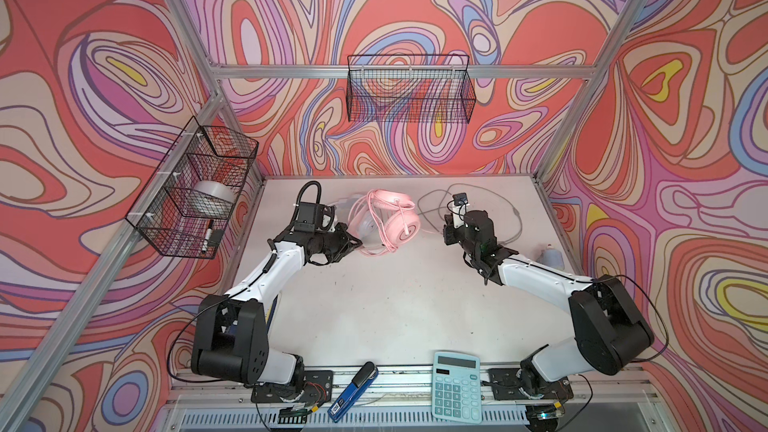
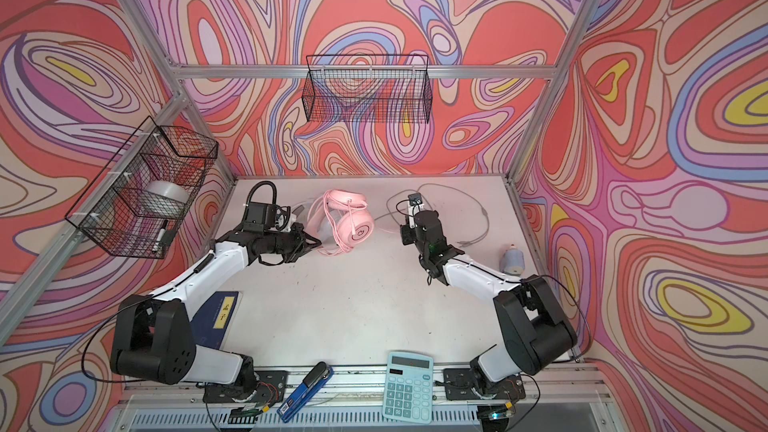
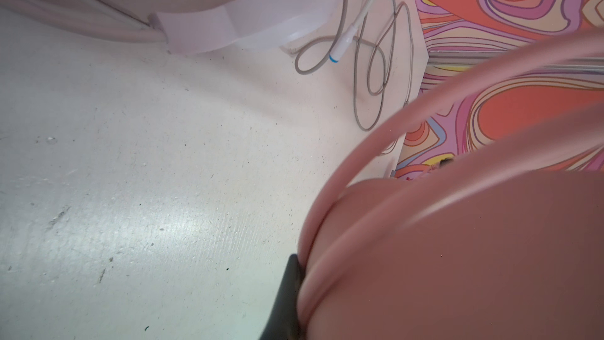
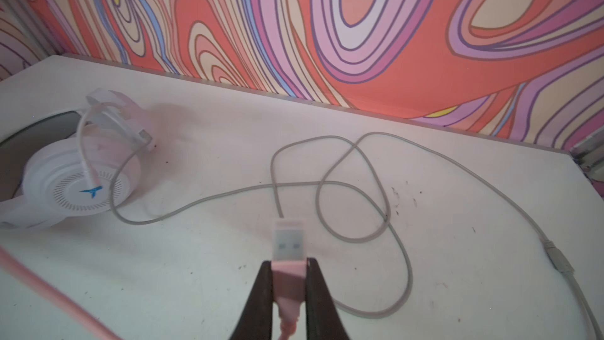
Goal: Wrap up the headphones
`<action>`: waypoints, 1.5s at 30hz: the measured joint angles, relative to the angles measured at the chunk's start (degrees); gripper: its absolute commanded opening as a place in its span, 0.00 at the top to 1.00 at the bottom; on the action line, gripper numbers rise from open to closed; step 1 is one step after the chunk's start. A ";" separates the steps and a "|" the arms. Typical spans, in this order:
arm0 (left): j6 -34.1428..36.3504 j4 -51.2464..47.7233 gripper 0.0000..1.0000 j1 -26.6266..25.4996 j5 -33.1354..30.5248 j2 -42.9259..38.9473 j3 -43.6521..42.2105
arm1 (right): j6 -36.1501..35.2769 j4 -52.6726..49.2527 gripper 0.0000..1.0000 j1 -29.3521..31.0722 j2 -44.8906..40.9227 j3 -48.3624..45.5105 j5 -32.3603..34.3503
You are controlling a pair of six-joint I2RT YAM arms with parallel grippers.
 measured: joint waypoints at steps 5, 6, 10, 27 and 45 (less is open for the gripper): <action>-2.93 -0.63 1.00 0.00 -2.43 1.84 2.05 | -2.91 3.13 1.00 3.39 -2.27 -2.60 -2.14; -3.34 -0.66 1.00 0.00 -2.80 2.03 2.43 | -3.41 3.65 1.00 3.91 -2.86 -3.15 -2.58; -4.66 -1.40 1.00 0.00 -4.76 2.89 4.00 | -6.32 5.90 1.00 6.71 -6.01 -6.01 -4.74; -5.11 -9.18 1.00 -1.73 -12.66 5.31 8.37 | -14.60 -1.62 1.00 14.23 -14.95 -5.66 -17.90; -1.29 -16.96 1.00 -5.75 -18.80 8.50 14.84 | -12.83 -11.93 1.00 16.28 -10.67 8.57 -29.31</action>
